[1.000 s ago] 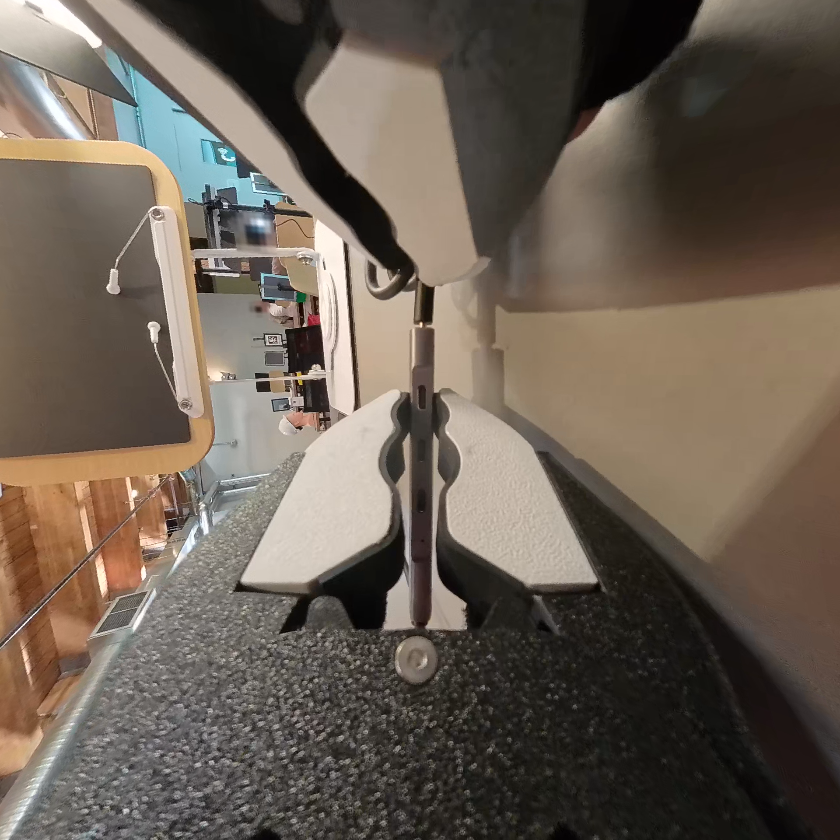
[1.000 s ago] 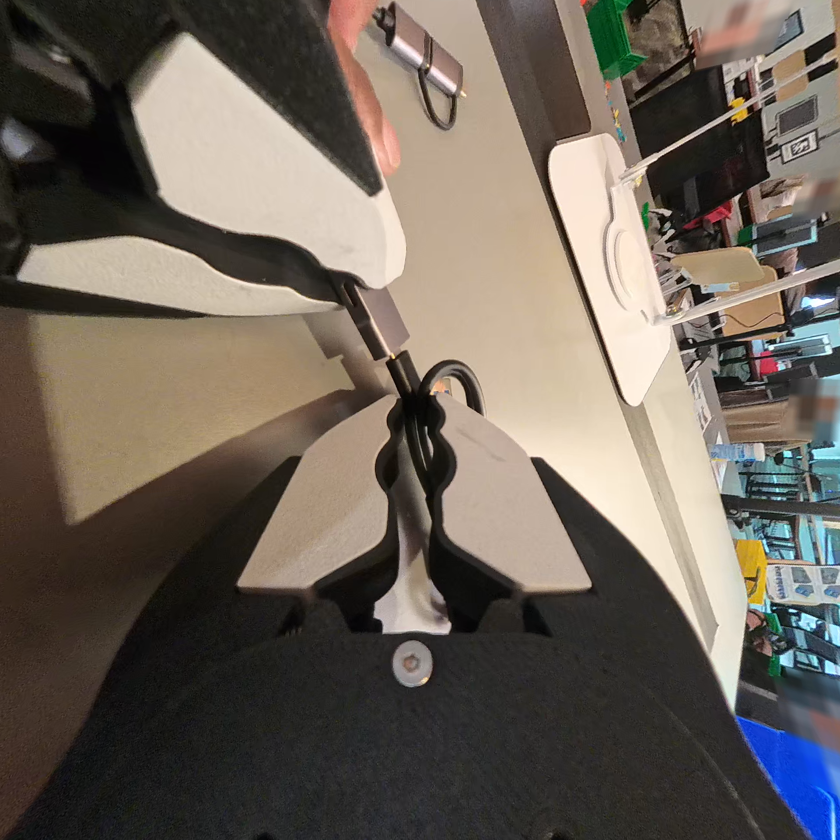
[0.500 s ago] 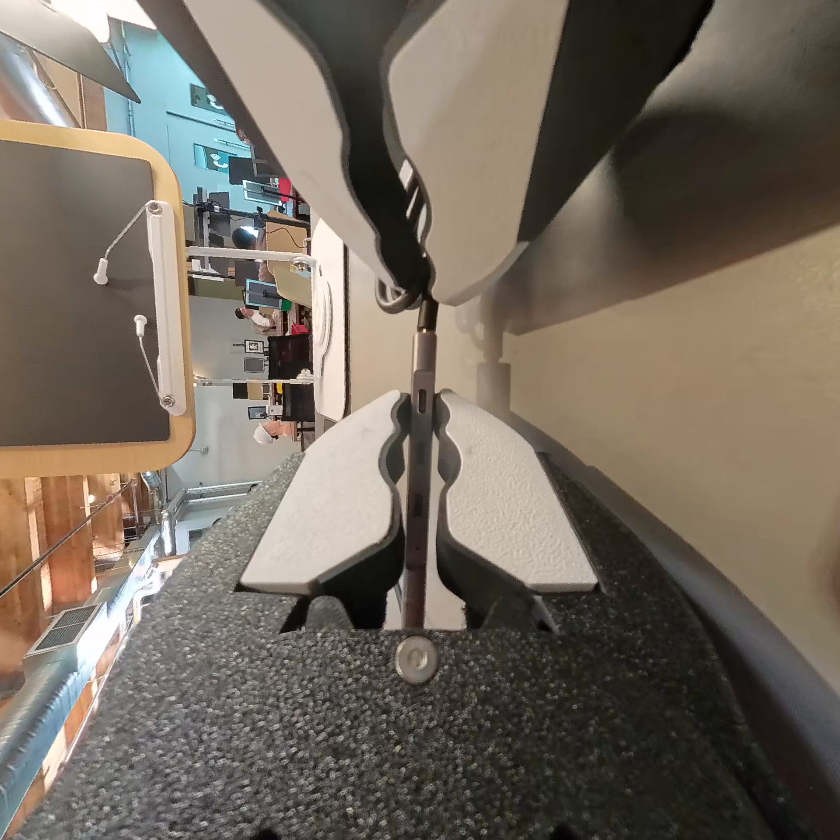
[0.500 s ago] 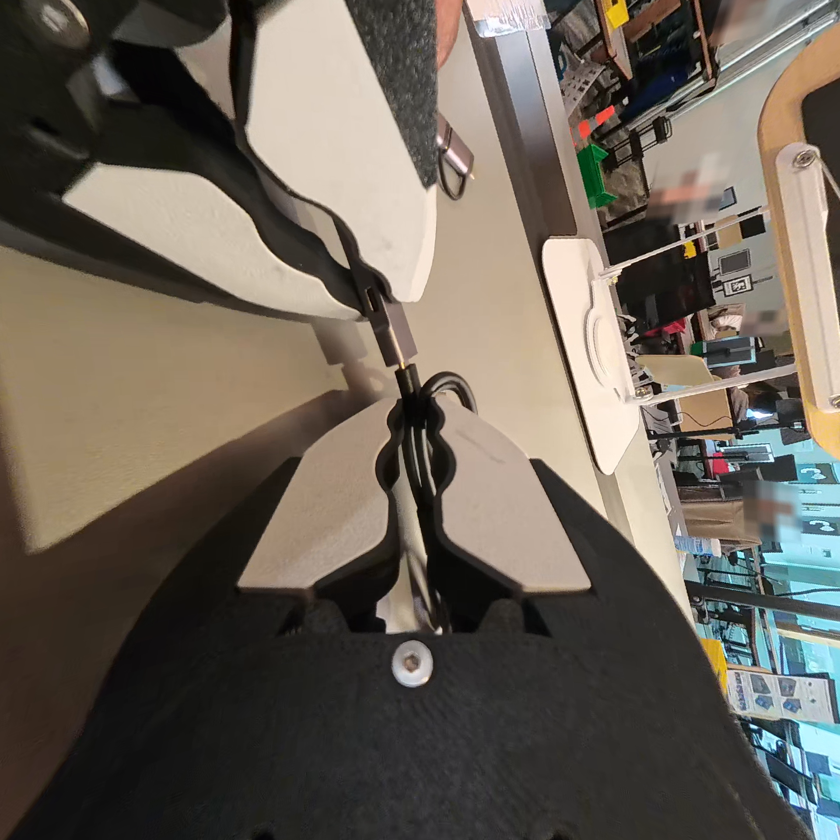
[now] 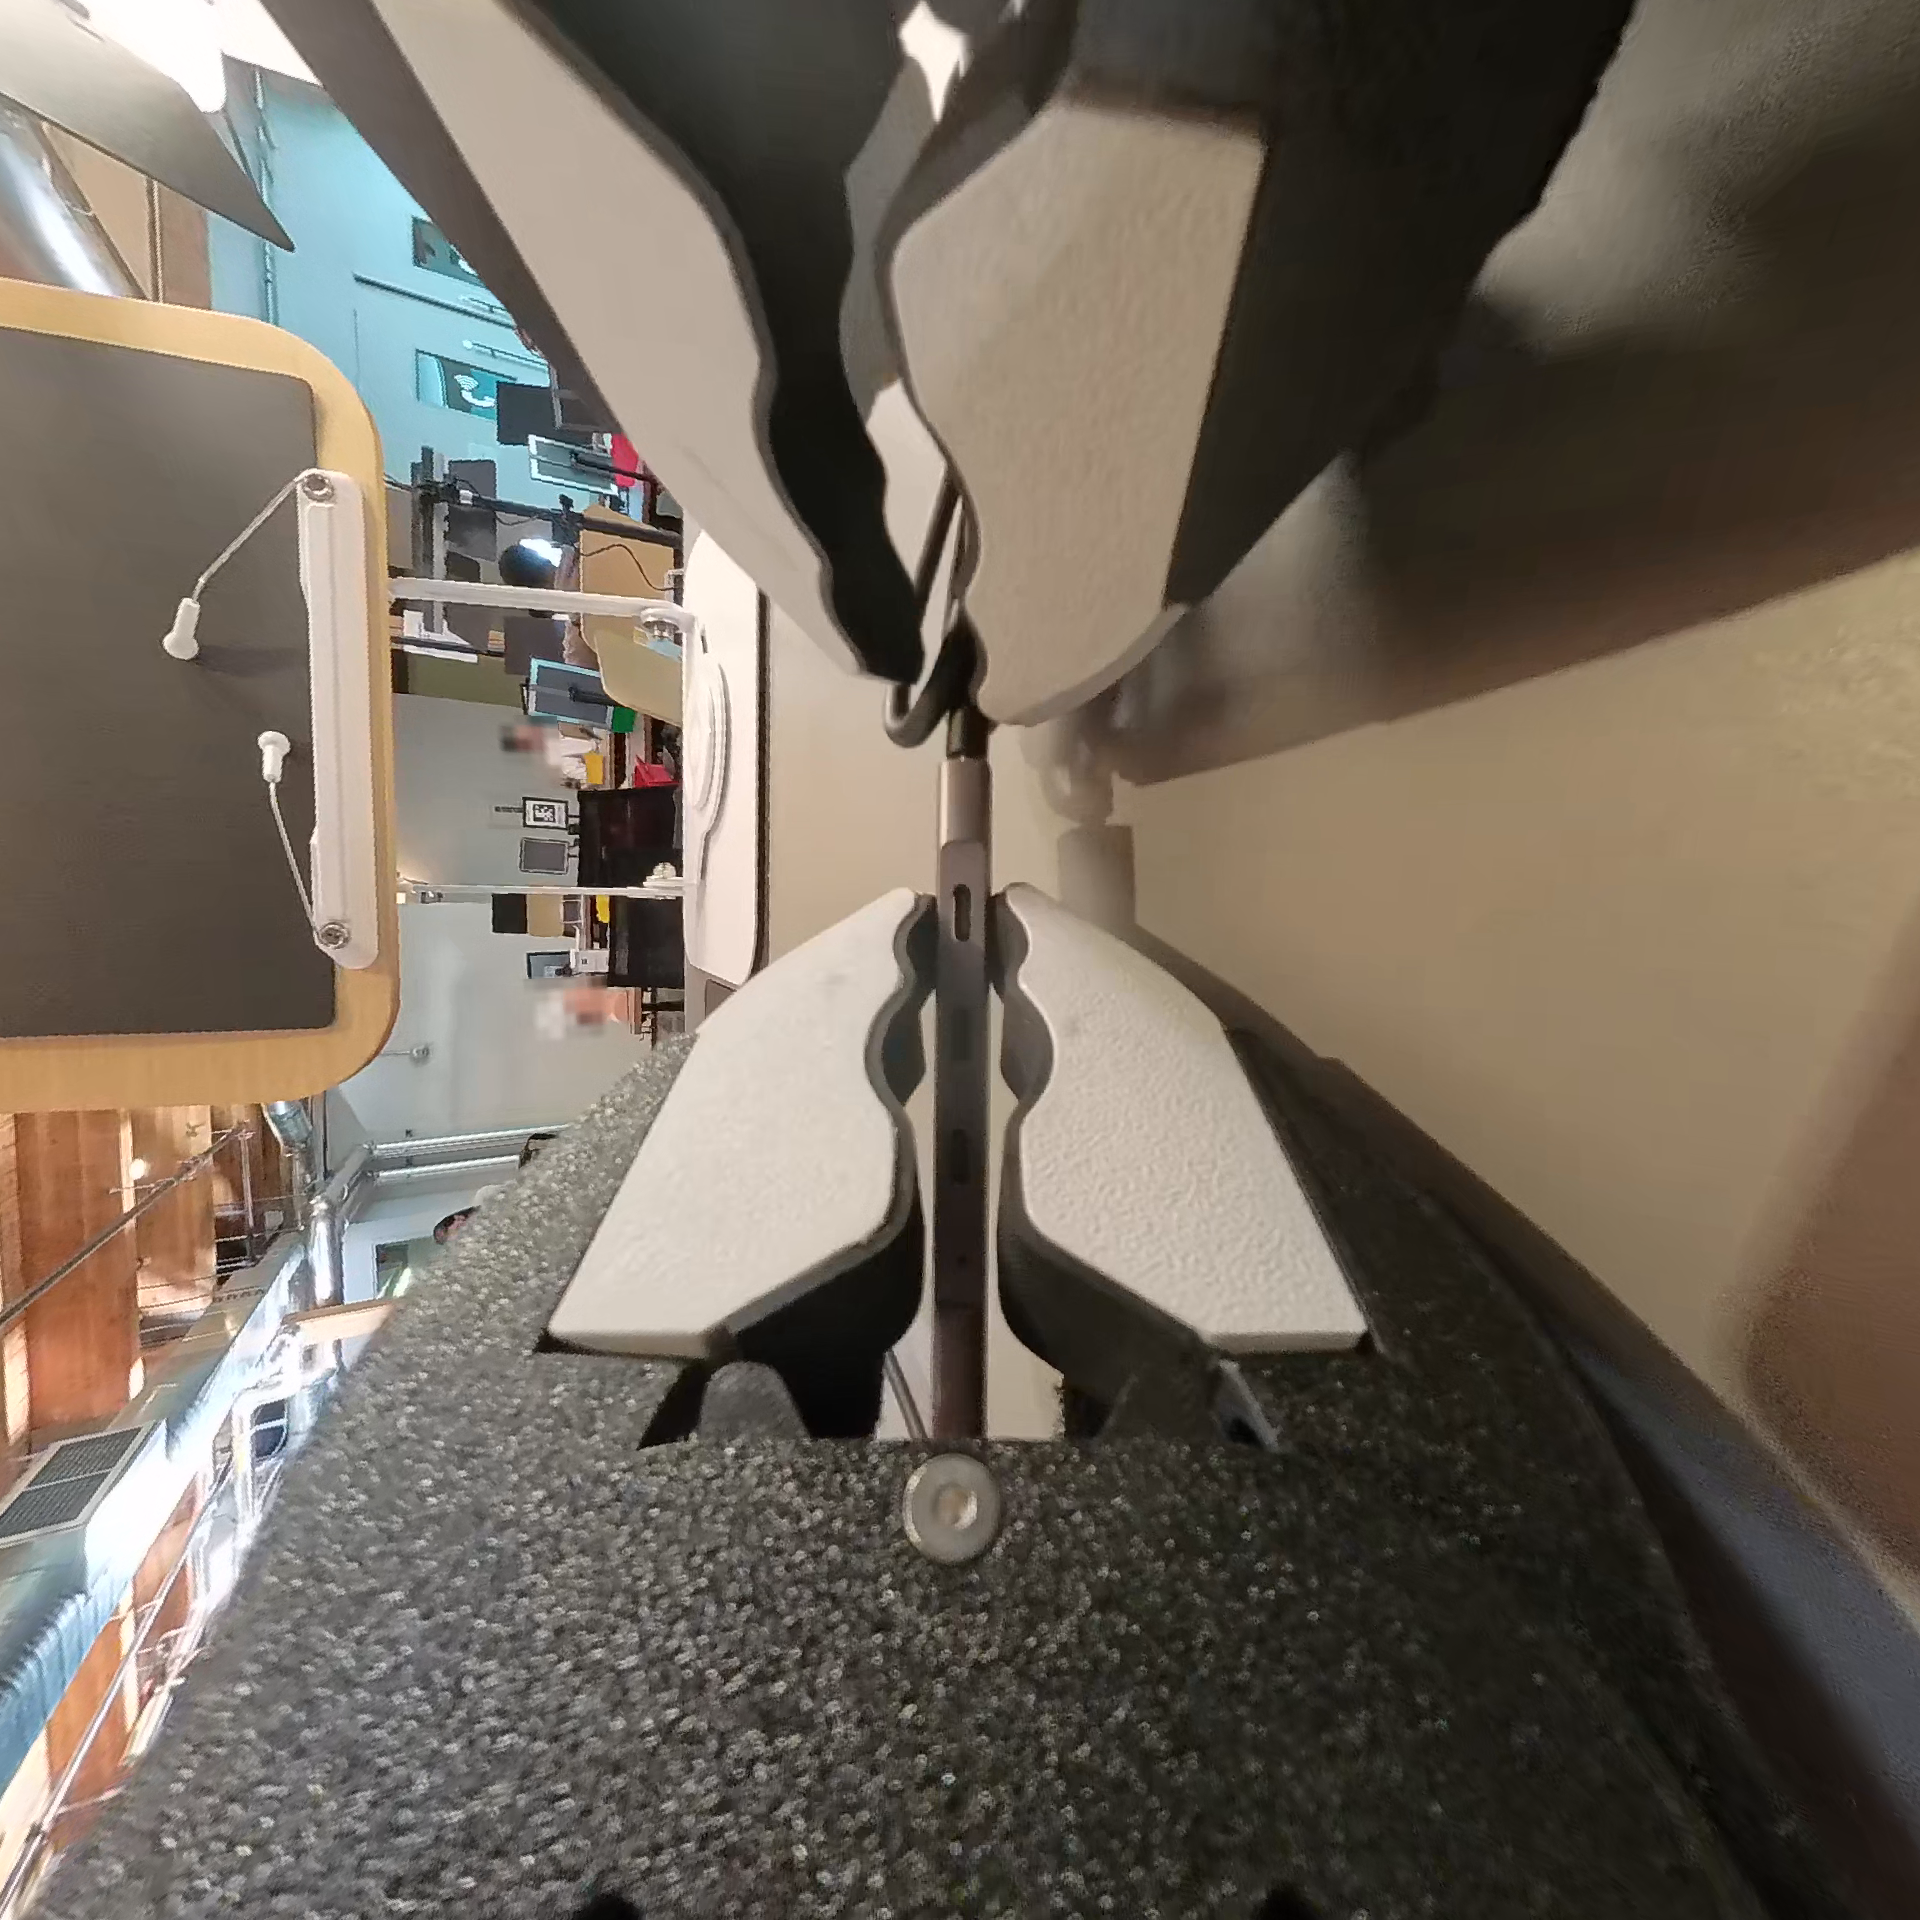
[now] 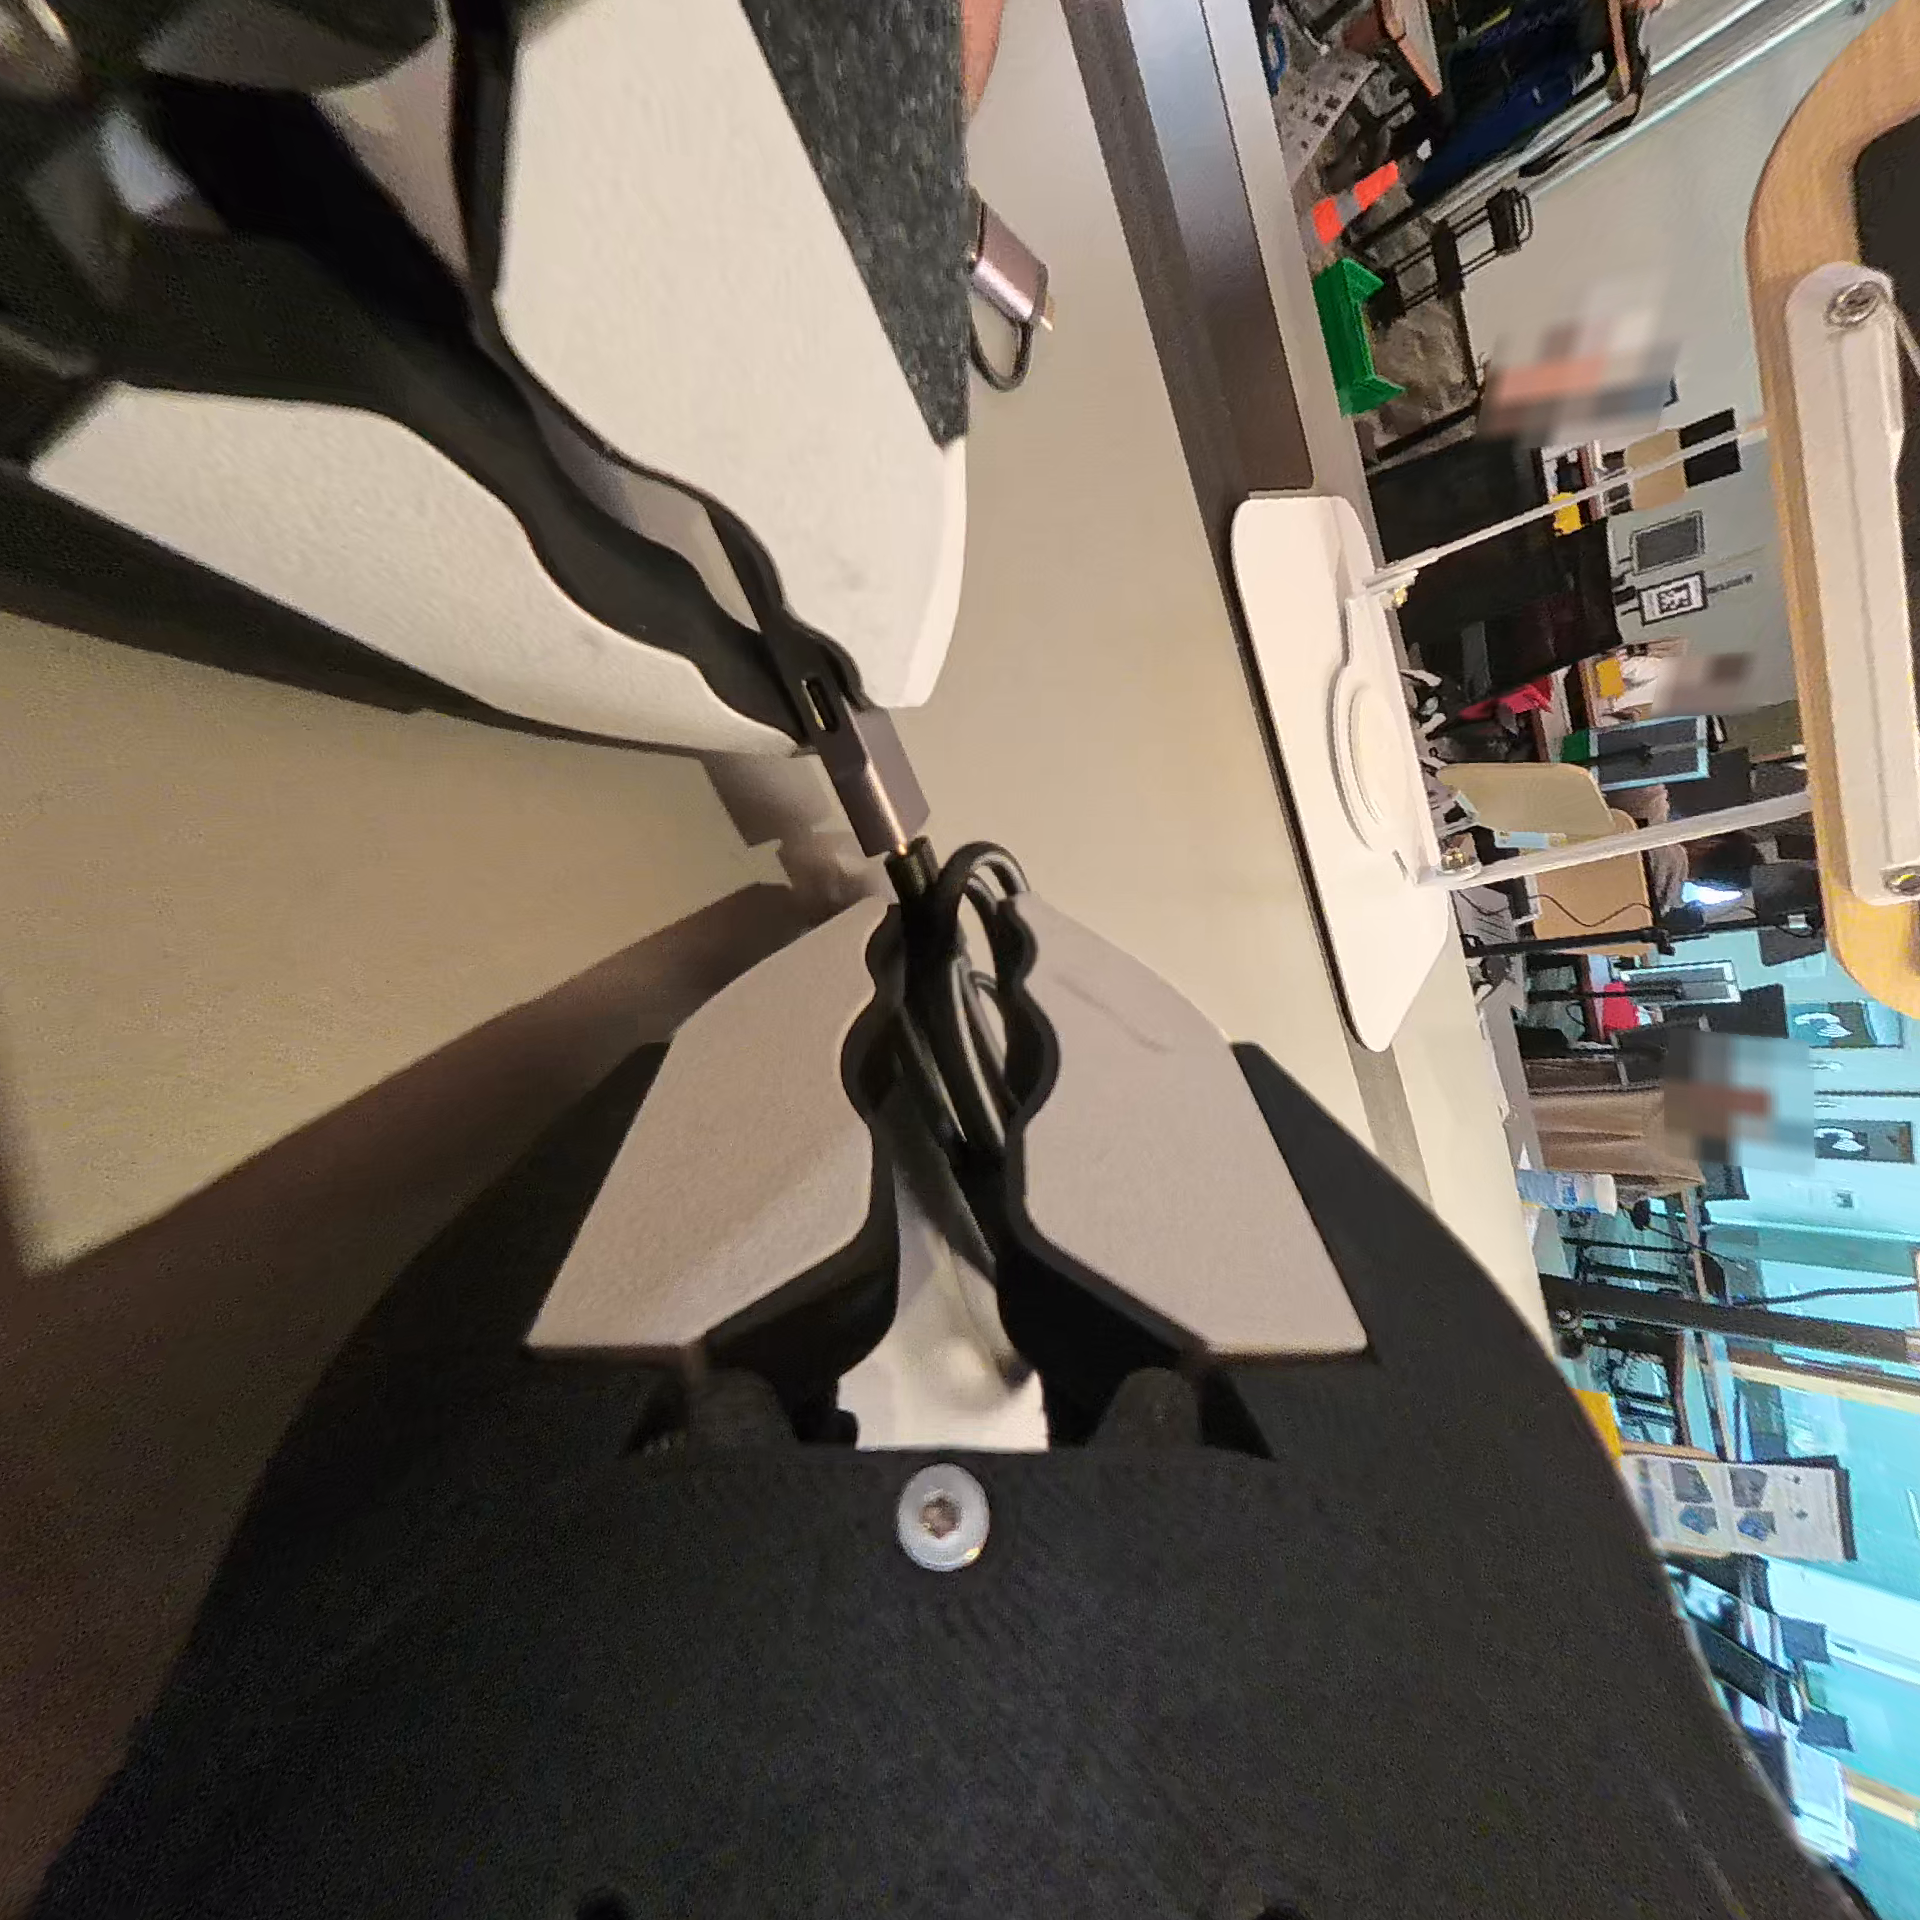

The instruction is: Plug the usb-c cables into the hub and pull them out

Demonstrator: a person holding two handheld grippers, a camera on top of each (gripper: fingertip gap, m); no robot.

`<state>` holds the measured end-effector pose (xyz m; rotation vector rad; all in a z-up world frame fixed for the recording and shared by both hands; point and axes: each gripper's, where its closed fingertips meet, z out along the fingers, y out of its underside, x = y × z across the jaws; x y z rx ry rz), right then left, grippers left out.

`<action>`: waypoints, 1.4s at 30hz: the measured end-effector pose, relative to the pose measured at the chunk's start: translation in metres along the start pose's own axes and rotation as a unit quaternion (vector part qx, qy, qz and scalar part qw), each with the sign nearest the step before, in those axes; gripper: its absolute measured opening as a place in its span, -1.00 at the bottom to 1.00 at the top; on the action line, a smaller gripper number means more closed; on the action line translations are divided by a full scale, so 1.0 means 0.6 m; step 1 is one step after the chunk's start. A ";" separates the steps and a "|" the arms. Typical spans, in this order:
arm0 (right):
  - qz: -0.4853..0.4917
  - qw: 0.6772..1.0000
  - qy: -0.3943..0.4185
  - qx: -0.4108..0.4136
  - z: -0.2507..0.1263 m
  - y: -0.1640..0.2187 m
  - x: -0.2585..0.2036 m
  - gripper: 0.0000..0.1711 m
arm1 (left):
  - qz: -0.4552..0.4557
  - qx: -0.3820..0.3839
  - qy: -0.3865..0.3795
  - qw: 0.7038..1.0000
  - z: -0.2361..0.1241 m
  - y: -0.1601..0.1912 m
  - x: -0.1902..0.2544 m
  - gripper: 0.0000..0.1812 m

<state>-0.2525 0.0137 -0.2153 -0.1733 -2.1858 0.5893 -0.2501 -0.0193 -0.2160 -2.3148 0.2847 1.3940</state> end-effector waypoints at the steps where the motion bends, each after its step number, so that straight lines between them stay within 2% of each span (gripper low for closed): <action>1: -0.003 1.000 0.001 -0.001 0.000 0.001 0.001 -0.80 | 0.000 0.002 -0.001 1.000 0.000 -0.001 0.000 -0.89; 21: -0.023 0.999 0.024 0.018 -0.012 -0.003 0.019 -0.71 | -0.017 -0.006 -0.019 1.000 -0.001 0.007 -0.010 -0.89; 25: -0.030 0.999 -0.004 0.043 -0.016 -0.010 0.008 -0.68 | -0.021 -0.006 -0.022 1.000 -0.001 0.006 -0.013 -0.89; 29: -0.009 0.998 -0.011 0.067 -0.020 -0.014 0.013 -0.69 | -0.025 0.002 -0.031 0.999 -0.005 0.006 -0.020 -0.89; 33: -0.044 0.997 0.003 0.057 -0.015 -0.007 0.011 -0.72 | -0.012 0.014 -0.027 0.999 -0.006 -0.002 -0.015 -0.89; 42: -0.058 0.996 0.009 0.065 -0.011 -0.010 0.004 -0.89 | 0.003 0.033 -0.027 0.999 -0.011 -0.012 -0.012 -0.89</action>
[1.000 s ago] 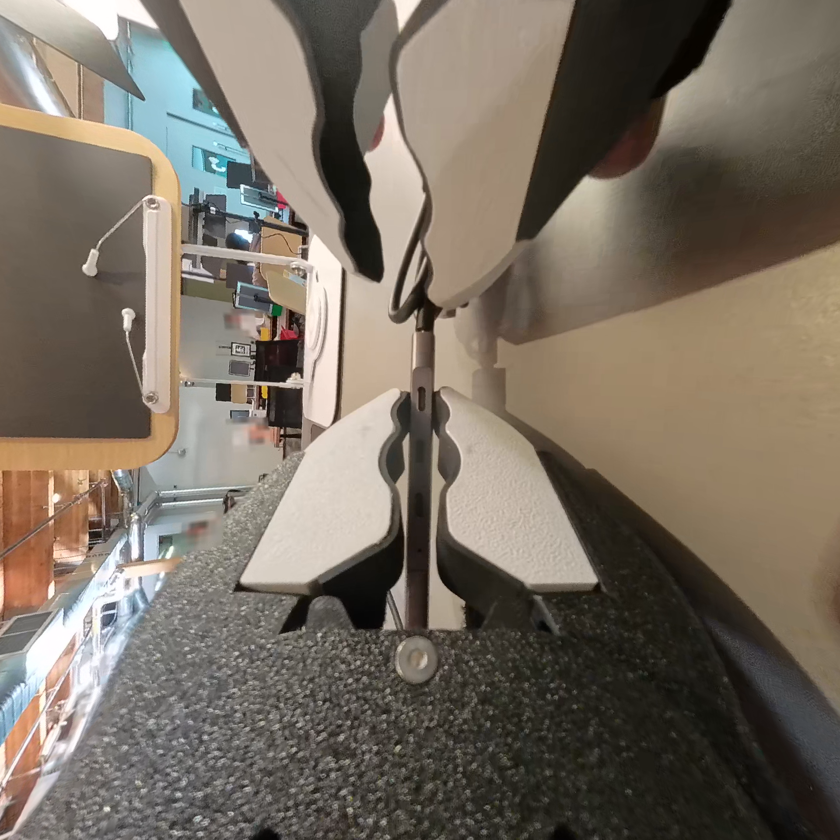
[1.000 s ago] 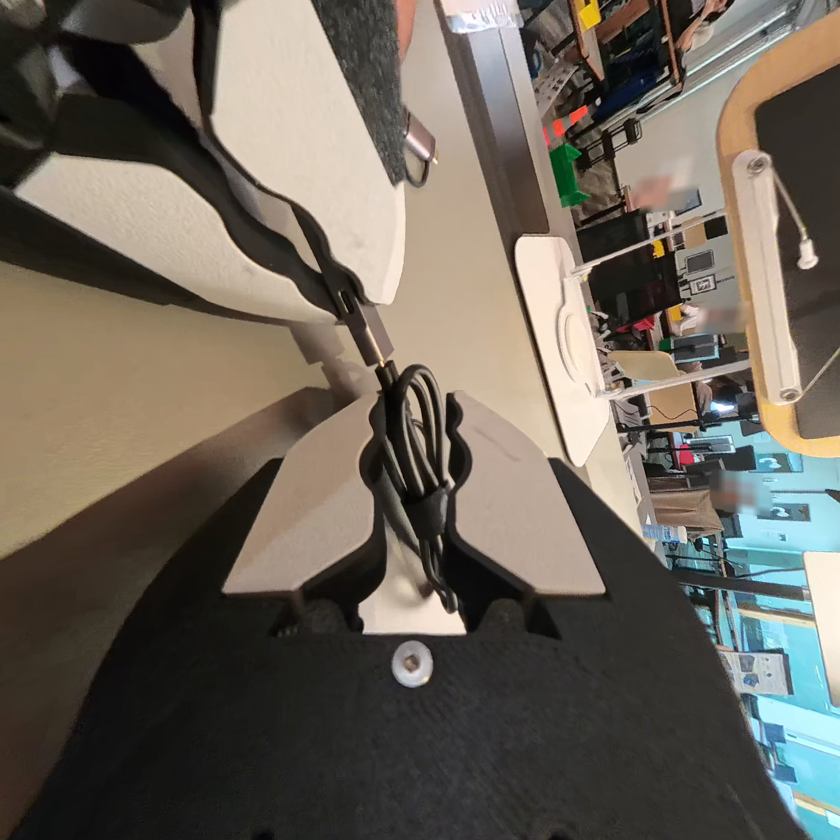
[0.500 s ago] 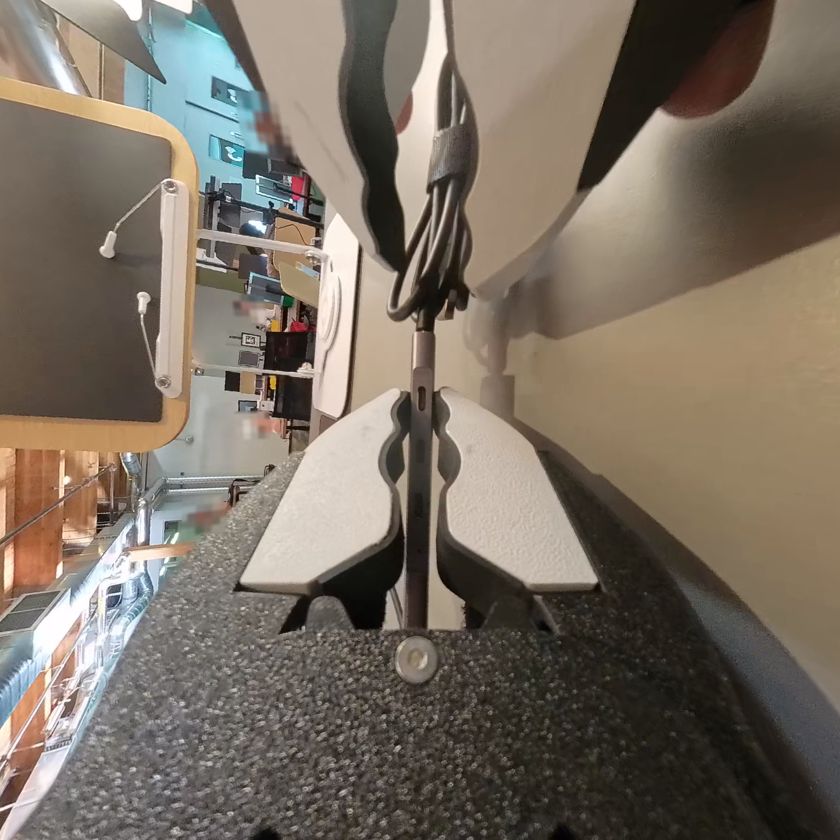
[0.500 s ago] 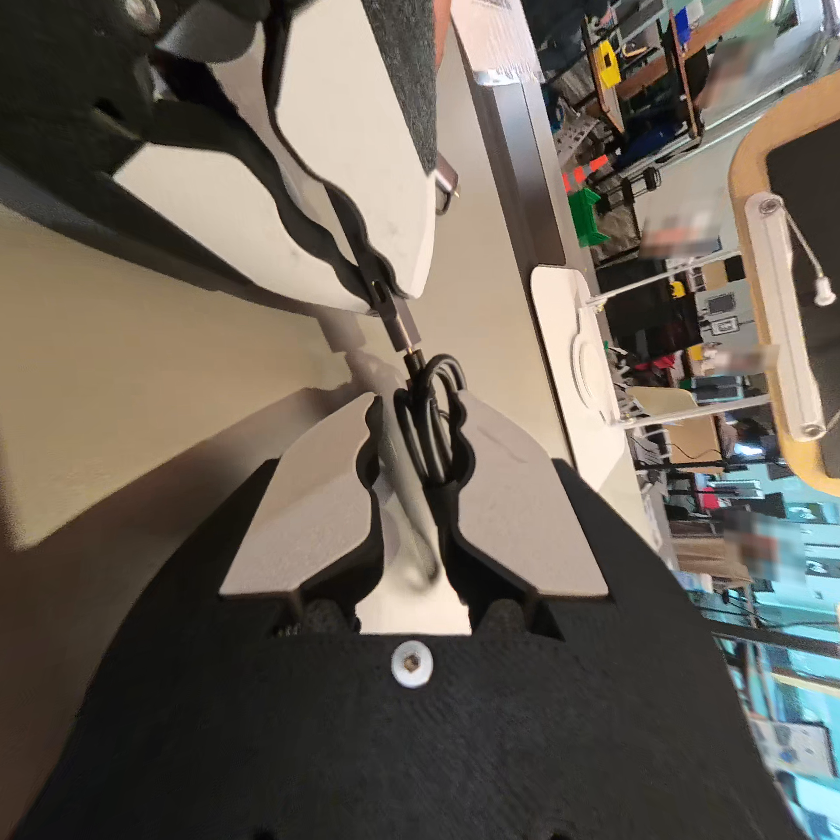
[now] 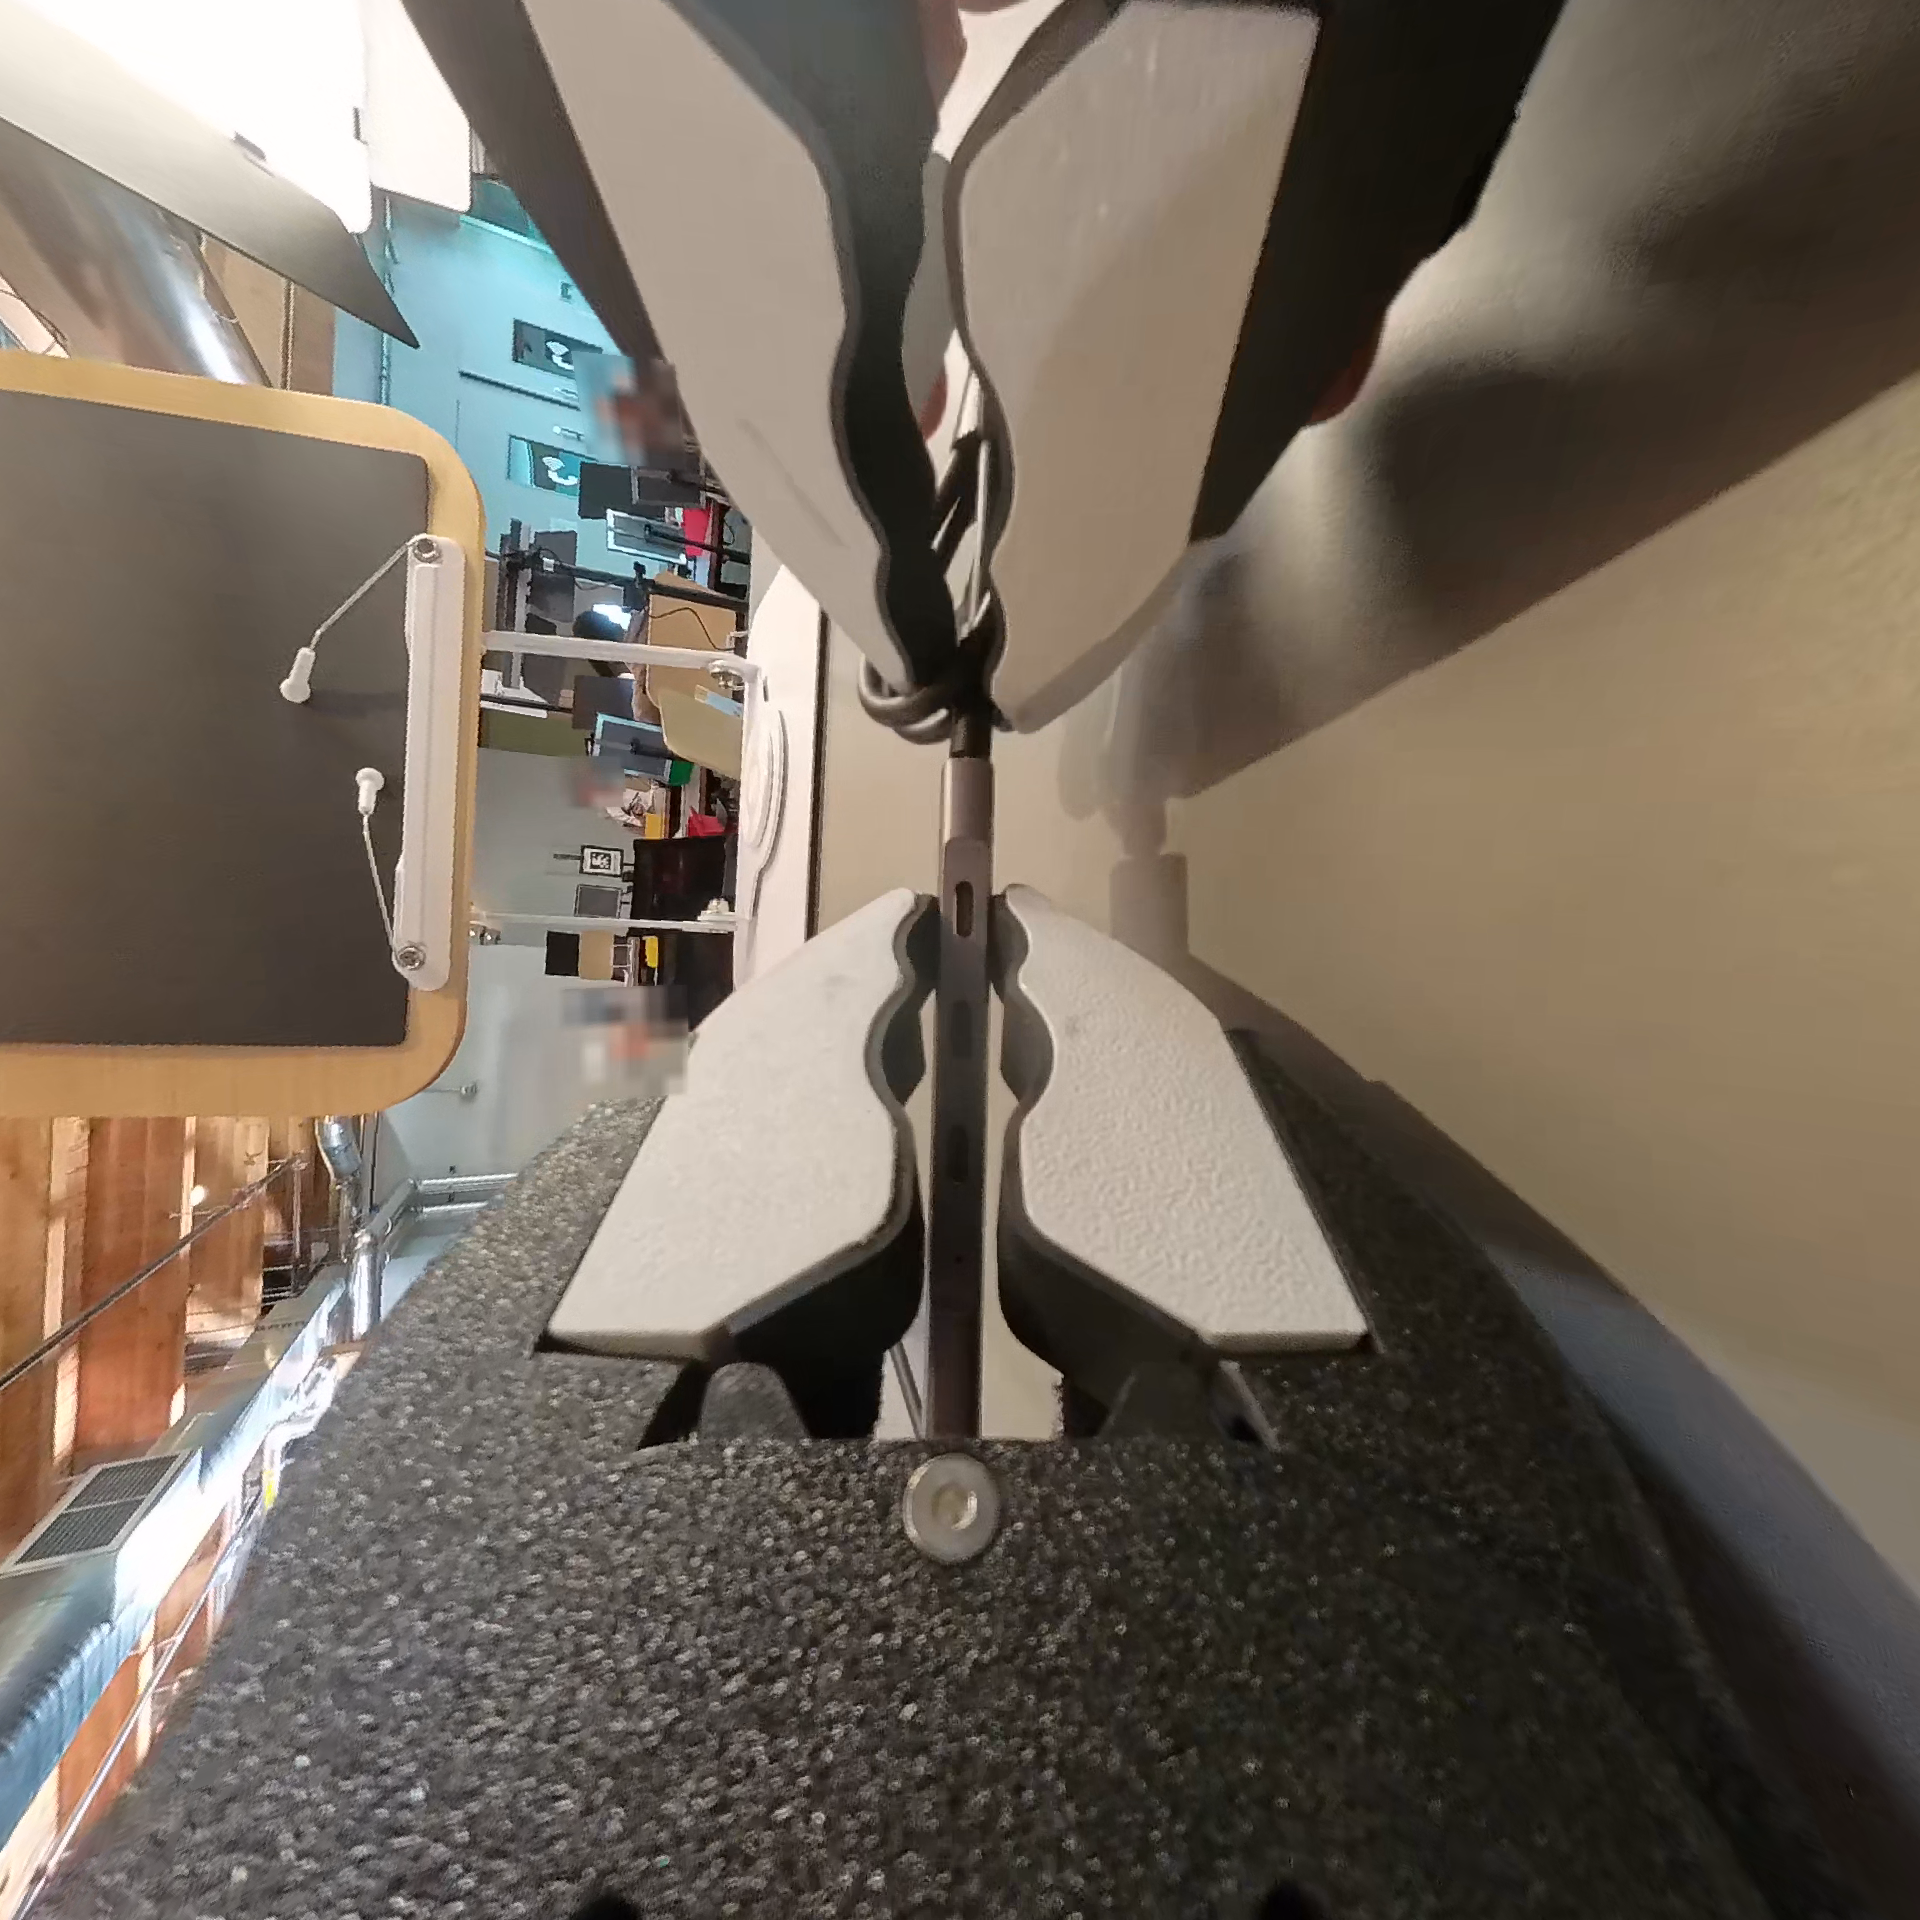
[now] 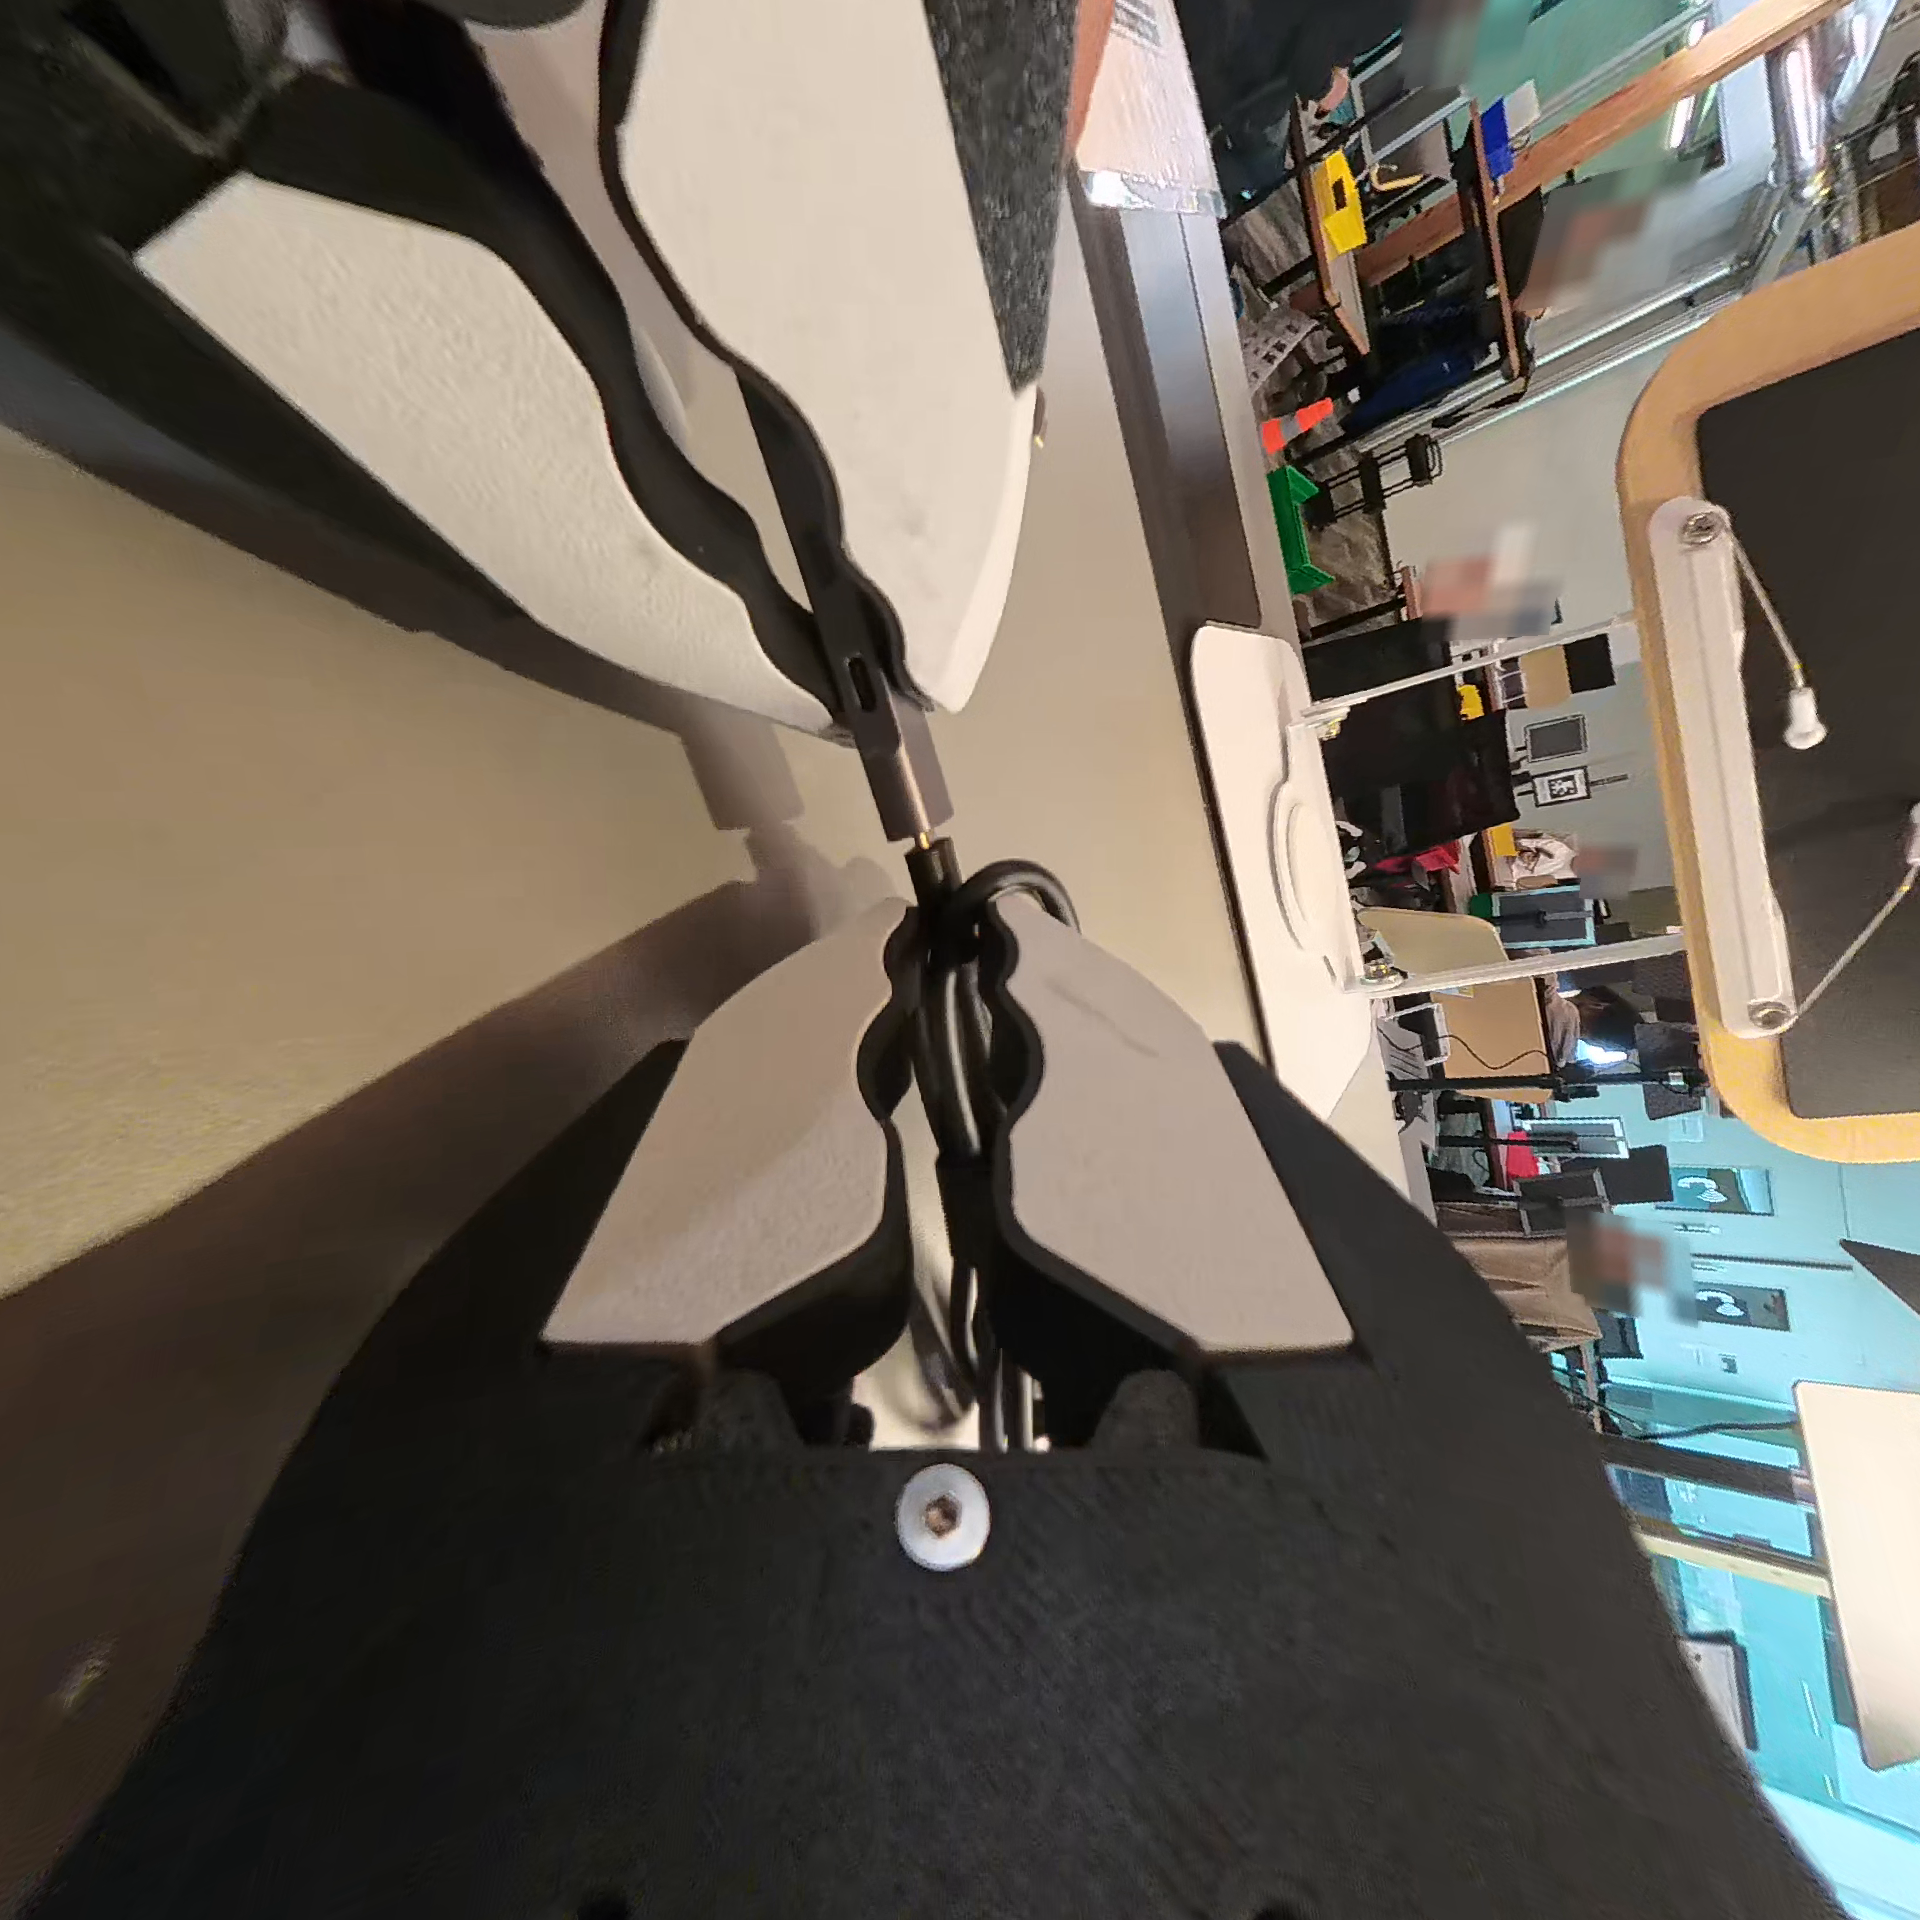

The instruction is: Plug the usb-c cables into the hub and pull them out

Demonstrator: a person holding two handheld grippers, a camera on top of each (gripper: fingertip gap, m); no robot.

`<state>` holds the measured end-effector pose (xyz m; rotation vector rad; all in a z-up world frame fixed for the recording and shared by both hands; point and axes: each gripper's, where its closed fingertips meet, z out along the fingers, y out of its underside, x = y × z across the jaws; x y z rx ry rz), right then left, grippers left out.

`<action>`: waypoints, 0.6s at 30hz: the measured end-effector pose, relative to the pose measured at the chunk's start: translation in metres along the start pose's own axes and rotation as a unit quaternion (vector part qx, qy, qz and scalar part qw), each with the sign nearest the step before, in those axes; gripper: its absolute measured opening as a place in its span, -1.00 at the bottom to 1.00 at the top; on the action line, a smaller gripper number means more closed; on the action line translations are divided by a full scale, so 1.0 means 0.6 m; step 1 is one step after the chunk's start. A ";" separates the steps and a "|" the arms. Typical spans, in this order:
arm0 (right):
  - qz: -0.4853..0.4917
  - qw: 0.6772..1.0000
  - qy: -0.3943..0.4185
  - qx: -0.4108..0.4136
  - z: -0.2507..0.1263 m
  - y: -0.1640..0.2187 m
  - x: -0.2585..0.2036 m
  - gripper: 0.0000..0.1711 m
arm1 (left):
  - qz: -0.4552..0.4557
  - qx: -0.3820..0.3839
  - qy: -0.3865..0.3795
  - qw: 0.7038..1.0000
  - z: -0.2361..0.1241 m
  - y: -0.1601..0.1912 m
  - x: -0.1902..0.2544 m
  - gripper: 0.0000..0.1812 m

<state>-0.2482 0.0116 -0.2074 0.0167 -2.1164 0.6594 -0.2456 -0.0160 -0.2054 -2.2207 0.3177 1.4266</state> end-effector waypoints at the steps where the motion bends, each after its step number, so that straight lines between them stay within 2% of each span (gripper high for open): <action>1: -0.002 1.000 -0.003 0.000 0.000 0.000 -0.002 -0.90 | 0.002 0.000 0.002 1.000 0.000 0.000 0.001 -0.89; 18: -0.018 0.998 -0.057 0.017 -0.010 -0.006 -0.021 -0.93 | 0.016 -0.001 0.040 0.999 -0.009 -0.012 0.014 -0.89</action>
